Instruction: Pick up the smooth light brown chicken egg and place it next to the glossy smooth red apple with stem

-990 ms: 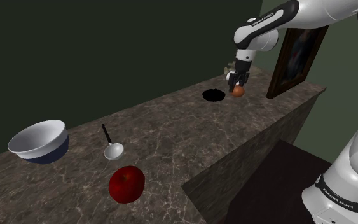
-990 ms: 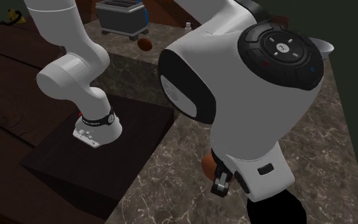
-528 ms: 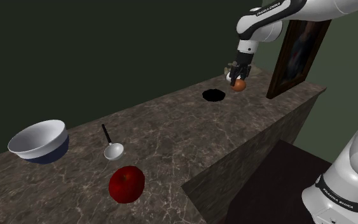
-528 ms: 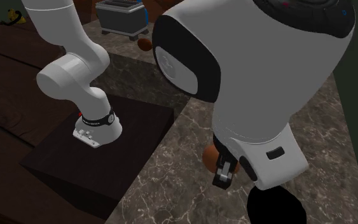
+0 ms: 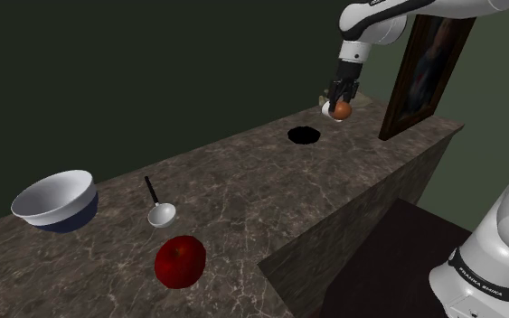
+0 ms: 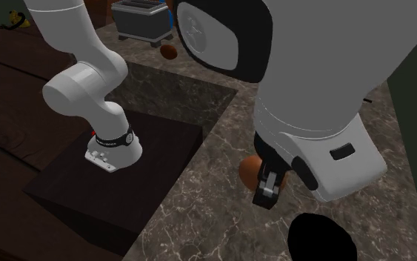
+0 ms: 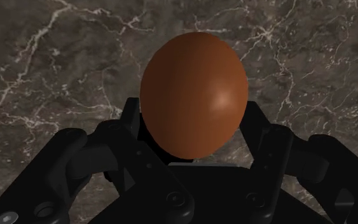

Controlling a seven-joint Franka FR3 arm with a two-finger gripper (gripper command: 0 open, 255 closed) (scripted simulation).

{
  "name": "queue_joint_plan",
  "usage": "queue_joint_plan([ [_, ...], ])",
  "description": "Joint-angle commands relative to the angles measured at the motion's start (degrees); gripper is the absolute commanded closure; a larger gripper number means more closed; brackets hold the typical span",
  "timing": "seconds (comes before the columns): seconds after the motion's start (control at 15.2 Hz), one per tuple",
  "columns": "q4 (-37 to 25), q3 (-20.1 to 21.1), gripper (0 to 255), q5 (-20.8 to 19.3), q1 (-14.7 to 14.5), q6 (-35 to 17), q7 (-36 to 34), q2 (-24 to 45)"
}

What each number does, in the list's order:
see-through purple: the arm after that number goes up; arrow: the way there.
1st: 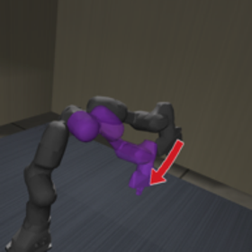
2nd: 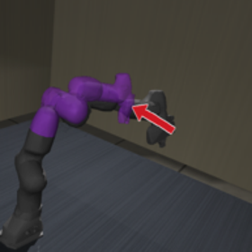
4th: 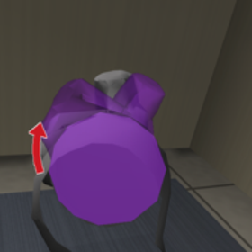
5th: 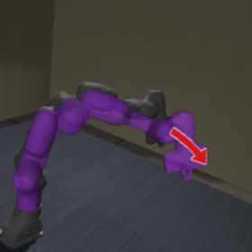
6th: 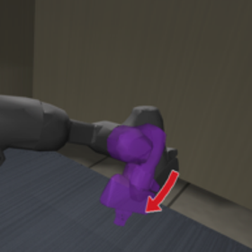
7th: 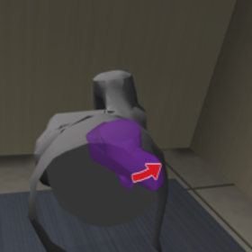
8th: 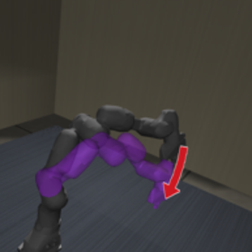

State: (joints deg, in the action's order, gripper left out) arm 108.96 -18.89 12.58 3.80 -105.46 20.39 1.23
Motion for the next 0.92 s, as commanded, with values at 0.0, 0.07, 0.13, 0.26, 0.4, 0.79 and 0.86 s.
queue_joint_plan([
  [0.0, -1.1, 0.0, 255, -0.3, 0.0, 1.5, -0.4, -0.5],
  [0.07, -1.7, 0.0, 255, -0.3, 0.0, 2.2, -0.5, -0.6],
  [0.13, -2.4, 0.0, 255, -0.4, 0.0, 3.0, -0.7, -0.7],
  [0.26, -3.7, 0.0, 255, -0.5, 0.0, 4.4, -1.0, -0.9],
  [0.4, -2.2, 0.6, 255, -0.8, -0.7, 3.9, -2.4, -2.2],
  [0.79, 5.9, 5.2, 255, -1.8, -4.4, 0.8, -10.6, -9.1],
  [0.86, 7.0, 6.0, 255, -1.8, -5.0, 0.3, -12.0, -10.0],
])
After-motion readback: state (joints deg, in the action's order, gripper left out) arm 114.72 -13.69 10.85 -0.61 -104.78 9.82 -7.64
